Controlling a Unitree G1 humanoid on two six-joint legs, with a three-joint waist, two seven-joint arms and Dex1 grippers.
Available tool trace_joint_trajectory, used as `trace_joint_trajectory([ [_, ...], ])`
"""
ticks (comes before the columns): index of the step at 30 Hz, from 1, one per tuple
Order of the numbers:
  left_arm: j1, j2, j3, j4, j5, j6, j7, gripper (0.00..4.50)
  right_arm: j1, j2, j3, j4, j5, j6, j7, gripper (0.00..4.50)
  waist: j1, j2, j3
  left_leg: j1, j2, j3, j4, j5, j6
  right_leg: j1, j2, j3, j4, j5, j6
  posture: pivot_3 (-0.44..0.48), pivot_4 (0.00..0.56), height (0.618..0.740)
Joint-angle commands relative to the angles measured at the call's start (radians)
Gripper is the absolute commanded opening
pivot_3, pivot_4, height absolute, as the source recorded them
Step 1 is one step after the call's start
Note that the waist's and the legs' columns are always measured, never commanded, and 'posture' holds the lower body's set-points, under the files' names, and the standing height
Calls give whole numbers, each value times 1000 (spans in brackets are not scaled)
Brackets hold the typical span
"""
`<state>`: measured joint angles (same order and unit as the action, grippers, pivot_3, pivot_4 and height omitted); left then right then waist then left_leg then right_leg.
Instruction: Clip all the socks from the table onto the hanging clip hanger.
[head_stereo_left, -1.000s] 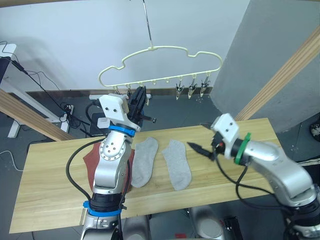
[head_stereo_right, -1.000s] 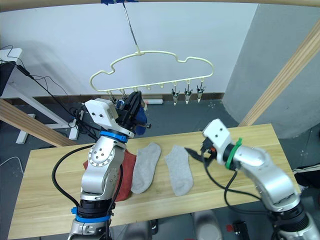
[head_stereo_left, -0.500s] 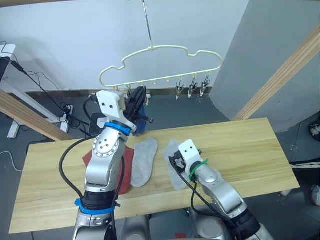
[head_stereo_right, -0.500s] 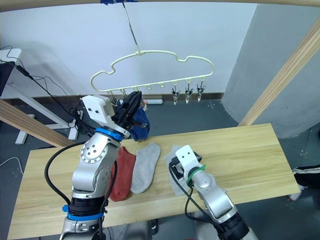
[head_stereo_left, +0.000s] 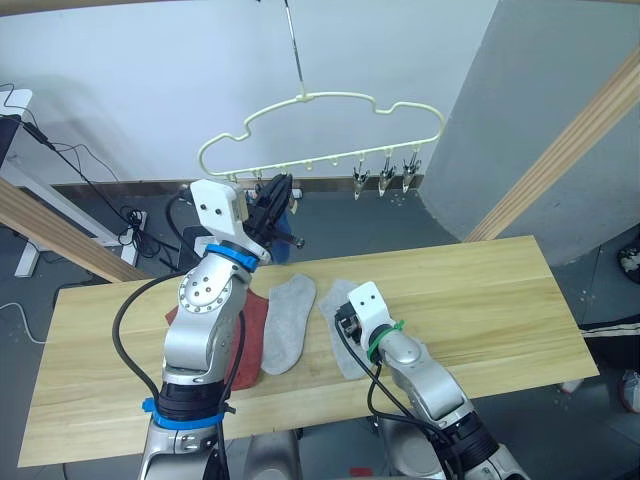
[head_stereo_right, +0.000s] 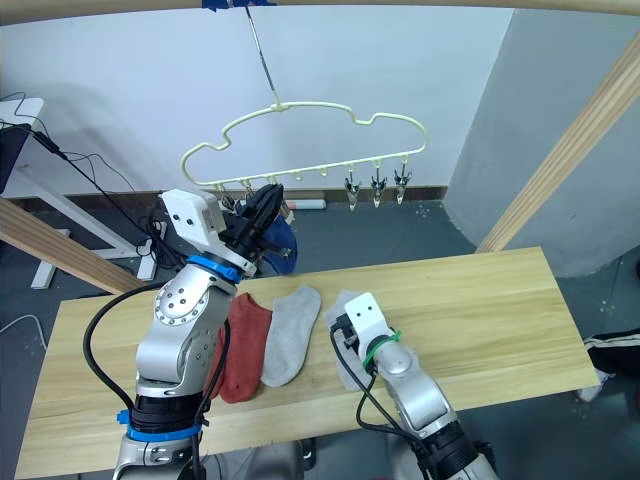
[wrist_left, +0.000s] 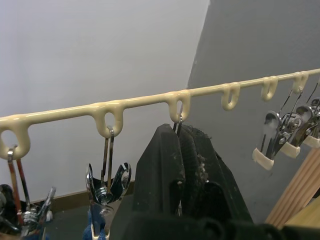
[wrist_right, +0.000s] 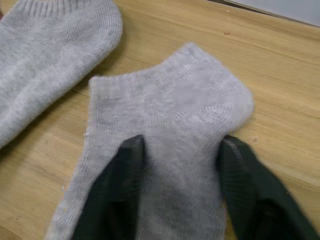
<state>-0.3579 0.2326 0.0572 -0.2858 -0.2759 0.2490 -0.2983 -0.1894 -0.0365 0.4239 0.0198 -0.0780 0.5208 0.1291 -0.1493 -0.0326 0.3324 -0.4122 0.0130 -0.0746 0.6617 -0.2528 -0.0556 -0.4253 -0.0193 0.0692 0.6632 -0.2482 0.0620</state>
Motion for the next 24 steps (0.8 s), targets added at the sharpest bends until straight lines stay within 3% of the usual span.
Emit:
trace_joint_trajectory([
  [1,-8,6,13,-51,-34,16,-15,0,25,-22,6,22,-28,-2,12,790,1,0,0,0,0,0,0,0,0,0,0,0,0,0,1,-232,348,740],
  [3,-12,8,17,-57,-54,32,-18,0,32,-36,5,6,-34,-11,26,102,4,0,0,0,0,0,0,0,0,0,0,0,0,-1,1,-232,348,740],
  [4,-14,7,19,-60,-63,40,-20,0,36,-41,2,-3,-36,-12,32,43,5,0,0,0,0,0,0,0,0,0,0,0,0,-1,1,-232,348,740],
  [18,-74,28,90,-118,-267,225,-27,0,-72,-238,-92,-271,54,-72,300,43,6,0,1,-1,0,0,0,0,0,-1,0,0,-1,-1,2,-249,351,740],
  [24,-97,28,112,-129,-360,310,-17,0,-110,-292,-80,-348,78,-188,422,43,6,0,1,-2,-1,0,-1,0,0,-1,-1,0,-2,1,-1,-253,353,740],
])
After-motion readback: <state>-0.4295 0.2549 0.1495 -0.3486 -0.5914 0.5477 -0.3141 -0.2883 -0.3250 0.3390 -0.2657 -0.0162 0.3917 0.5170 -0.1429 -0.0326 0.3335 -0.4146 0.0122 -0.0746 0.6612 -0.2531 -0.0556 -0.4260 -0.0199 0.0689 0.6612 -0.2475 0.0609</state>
